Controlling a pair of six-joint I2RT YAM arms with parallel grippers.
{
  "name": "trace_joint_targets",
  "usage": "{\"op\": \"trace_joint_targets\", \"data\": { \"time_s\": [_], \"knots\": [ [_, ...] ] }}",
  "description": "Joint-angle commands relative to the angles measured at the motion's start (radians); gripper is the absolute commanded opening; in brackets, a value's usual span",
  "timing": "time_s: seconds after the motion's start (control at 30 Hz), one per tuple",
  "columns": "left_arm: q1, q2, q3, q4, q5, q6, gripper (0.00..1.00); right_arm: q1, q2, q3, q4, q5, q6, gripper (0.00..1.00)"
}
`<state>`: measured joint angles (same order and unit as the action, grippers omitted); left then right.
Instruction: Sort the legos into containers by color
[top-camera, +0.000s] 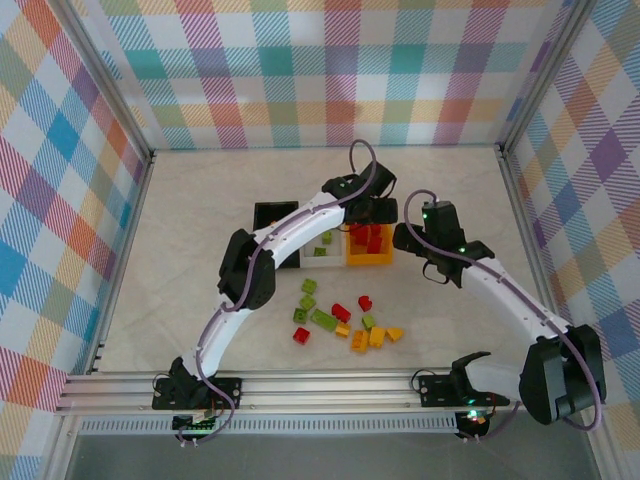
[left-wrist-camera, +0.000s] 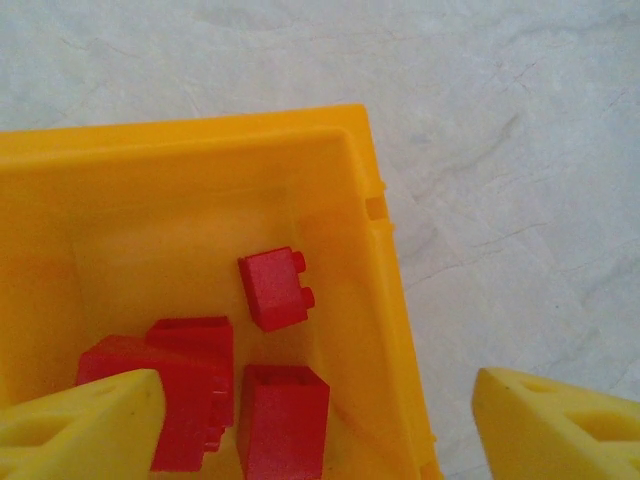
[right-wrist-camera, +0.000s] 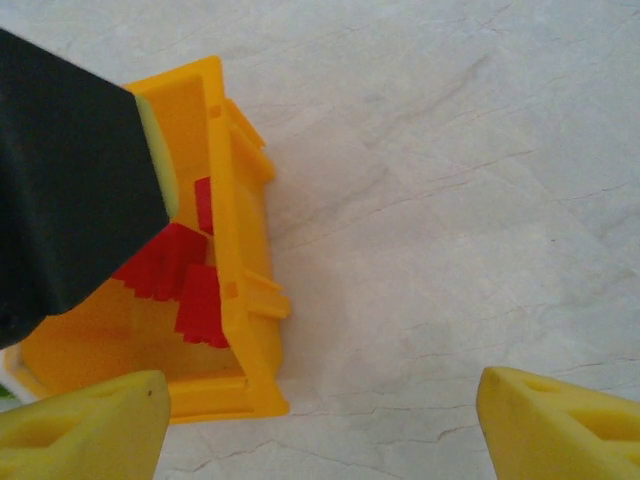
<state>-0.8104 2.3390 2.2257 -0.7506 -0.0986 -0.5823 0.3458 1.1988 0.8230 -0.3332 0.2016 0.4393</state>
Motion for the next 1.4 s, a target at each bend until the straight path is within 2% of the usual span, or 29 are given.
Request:
{"op": "trace_joint_targets", "data": {
  "time_s": [0.0,0.1,0.33,0.47,0.6,0.77,0.9,1.23,1.37],
  "knots": [
    [-0.004,-0.227,-0.145,0.060,-0.040,-0.009,0.88,0.003,-0.013,-0.020,0.005,-0.108,-0.005,0.78],
    [0.002,-0.408,-0.394,0.188,-0.054,-0.027,1.00,0.055,-0.005,-0.053,-0.002,-0.148,-0.004,0.78],
    [0.011,-0.794,-0.907,0.309,-0.095,-0.079,1.00,0.236,0.012,-0.148,-0.032,-0.181,0.007,0.78],
    [0.014,-0.973,-1.101,0.300,-0.122,-0.105,1.00,0.316,0.042,-0.182,-0.037,-0.222,-0.003,0.74],
    [0.018,-1.108,-1.272,0.297,-0.136,-0.137,1.00,0.354,0.104,-0.184,-0.029,-0.223,-0.017,0.72],
    [0.025,-1.230,-1.417,0.301,-0.157,-0.186,1.00,0.387,0.183,-0.155,0.016,-0.222,-0.031,0.68],
    [0.033,-1.291,-1.475,0.282,-0.168,-0.211,1.00,0.394,0.243,-0.125,0.022,-0.188,-0.034,0.59],
    [0.050,-1.327,-1.530,0.276,-0.149,-0.230,1.00,0.393,0.273,-0.106,0.055,-0.181,-0.043,0.32],
    [0.055,-1.331,-1.538,0.289,-0.136,-0.225,1.00,0.394,0.234,-0.105,0.052,-0.163,-0.036,0.26]
  ]
}}
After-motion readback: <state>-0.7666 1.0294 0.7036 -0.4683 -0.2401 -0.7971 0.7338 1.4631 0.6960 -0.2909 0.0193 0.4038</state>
